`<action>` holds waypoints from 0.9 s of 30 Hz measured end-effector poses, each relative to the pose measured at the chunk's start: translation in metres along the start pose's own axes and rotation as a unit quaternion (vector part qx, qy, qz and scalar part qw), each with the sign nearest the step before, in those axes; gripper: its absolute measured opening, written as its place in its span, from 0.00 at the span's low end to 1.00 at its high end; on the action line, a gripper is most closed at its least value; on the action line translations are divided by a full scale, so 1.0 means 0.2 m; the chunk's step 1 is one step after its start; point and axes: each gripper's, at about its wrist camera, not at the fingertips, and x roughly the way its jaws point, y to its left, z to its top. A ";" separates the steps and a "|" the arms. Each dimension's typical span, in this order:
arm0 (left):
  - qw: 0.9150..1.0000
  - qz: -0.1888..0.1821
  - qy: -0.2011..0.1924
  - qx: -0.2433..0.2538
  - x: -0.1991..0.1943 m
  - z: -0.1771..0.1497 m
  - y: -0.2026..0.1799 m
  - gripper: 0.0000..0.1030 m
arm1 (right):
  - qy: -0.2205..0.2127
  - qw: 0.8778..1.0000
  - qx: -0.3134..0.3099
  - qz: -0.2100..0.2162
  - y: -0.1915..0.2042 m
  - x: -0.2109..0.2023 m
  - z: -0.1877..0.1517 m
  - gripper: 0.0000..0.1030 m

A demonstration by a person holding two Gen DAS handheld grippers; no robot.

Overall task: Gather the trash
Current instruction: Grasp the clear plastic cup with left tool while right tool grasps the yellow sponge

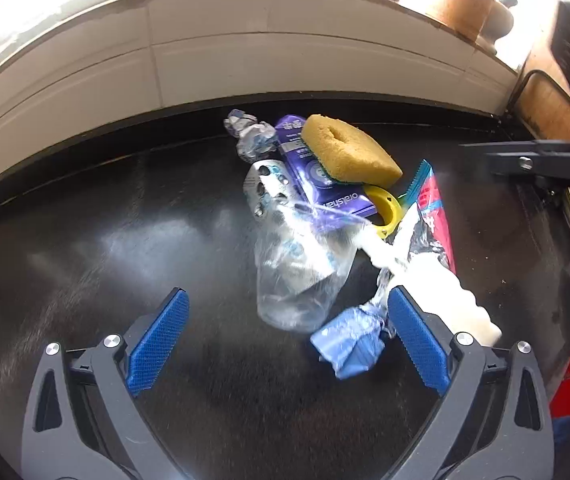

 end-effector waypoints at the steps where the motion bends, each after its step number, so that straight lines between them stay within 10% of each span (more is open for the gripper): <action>1: 1.000 -0.002 0.003 0.004 0.03 0.01 0.00 0.94 | 0.009 1.000 -0.003 0.004 0.00 0.05 0.04 0.80; 9: 0.999 -0.034 0.022 0.018 0.20 0.06 0.00 0.92 | 0.057 0.998 -0.019 -0.011 -0.03 0.38 0.22 0.87; 15: 0.998 -0.051 0.028 0.001 0.26 0.11 0.03 0.59 | 0.067 0.996 -0.053 -0.032 0.00 0.47 0.24 0.84; 27: 1.000 -0.015 -0.001 -0.024 0.06 0.05 0.03 0.44 | 0.037 0.995 -0.087 -0.045 0.10 0.32 0.14 0.28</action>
